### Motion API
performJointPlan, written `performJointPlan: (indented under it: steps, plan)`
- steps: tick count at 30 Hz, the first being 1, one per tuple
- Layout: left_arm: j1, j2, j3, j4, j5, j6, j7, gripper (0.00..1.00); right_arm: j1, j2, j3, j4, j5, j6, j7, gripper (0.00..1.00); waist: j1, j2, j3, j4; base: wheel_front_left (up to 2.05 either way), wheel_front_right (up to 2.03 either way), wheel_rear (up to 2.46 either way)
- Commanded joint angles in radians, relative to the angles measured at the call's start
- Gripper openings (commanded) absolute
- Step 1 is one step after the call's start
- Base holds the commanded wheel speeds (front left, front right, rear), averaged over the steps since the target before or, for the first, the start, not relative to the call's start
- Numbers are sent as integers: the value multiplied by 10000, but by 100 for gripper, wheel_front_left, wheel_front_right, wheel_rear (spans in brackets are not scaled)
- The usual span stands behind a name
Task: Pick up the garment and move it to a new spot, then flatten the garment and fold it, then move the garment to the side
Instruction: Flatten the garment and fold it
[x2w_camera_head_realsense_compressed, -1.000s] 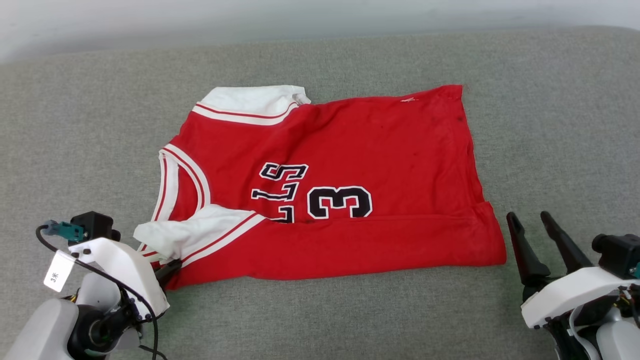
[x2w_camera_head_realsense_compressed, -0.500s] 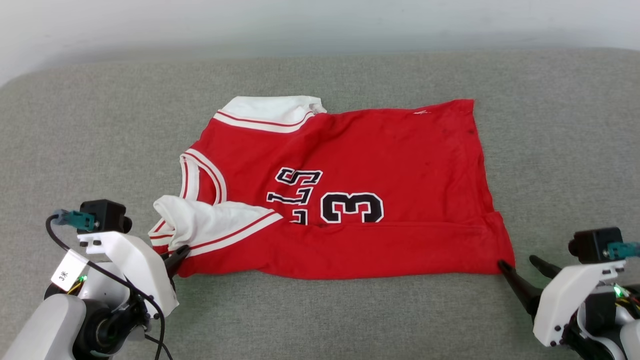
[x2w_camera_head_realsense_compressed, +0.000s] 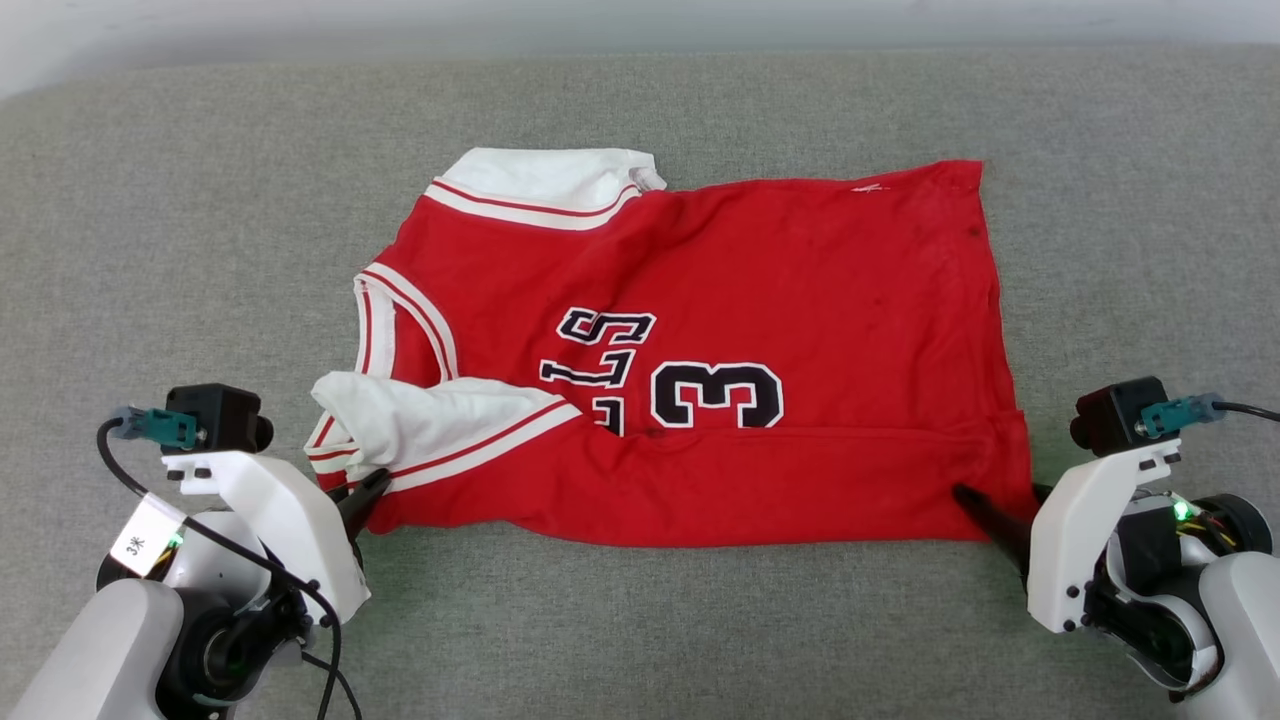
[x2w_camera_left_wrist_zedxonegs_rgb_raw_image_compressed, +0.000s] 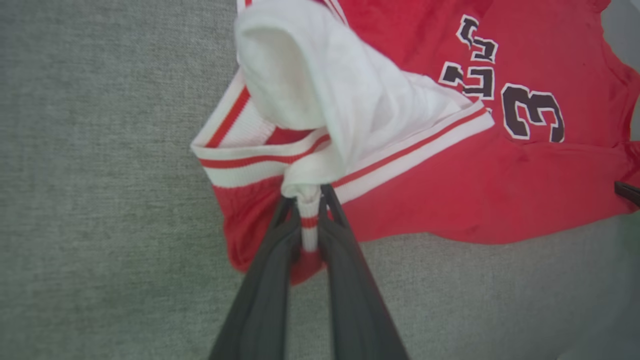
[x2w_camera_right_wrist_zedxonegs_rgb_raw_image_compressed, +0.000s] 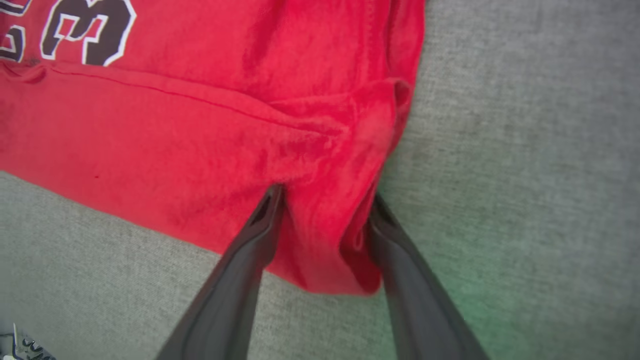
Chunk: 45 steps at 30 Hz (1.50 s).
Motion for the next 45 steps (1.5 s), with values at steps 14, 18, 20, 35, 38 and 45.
performJointPlan:
  steps: [14, 18, 20, 35, 38, 45]
  plan:
    - [1495, 211, 286, -382, -19, 348, -573, 0, 516, -325, 481, -390, 357, 0, -189, 0, 0, 0, -1495, -215, 0, 0, 0]
    - [2402, 264, 377, -649, -149, 619, -596, 0, 1276, -288, 396, -734, 364, 0, -58, 0, 0, 0, -2044, -220, 0, 0, 0]
    - [2901, 247, 404, -770, -281, 721, -568, 0, 1743, -229, 337, -881, 455, 0, 34, 0, 0, 0, -2267, -215, 0, 0, 0]
    - [3688, -410, 153, 329, -721, 413, -959, 100, 3595, 874, -784, -599, 326, 0, -899, 100, 0, 0, -2492, -128, 0, 0, 0]
    - [3513, -508, 99, 699, -709, 244, -1112, 100, 3729, 1013, -828, -657, 373, 0, -1436, 100, 0, 0, -2545, -123, 0, 0, 0]
    - [2872, -341, 102, 944, -104, -193, -1902, 100, 3635, 1476, -1467, -1349, -708, 0, -3763, 100, 0, 0, -2711, -199, 0, 0, 0]
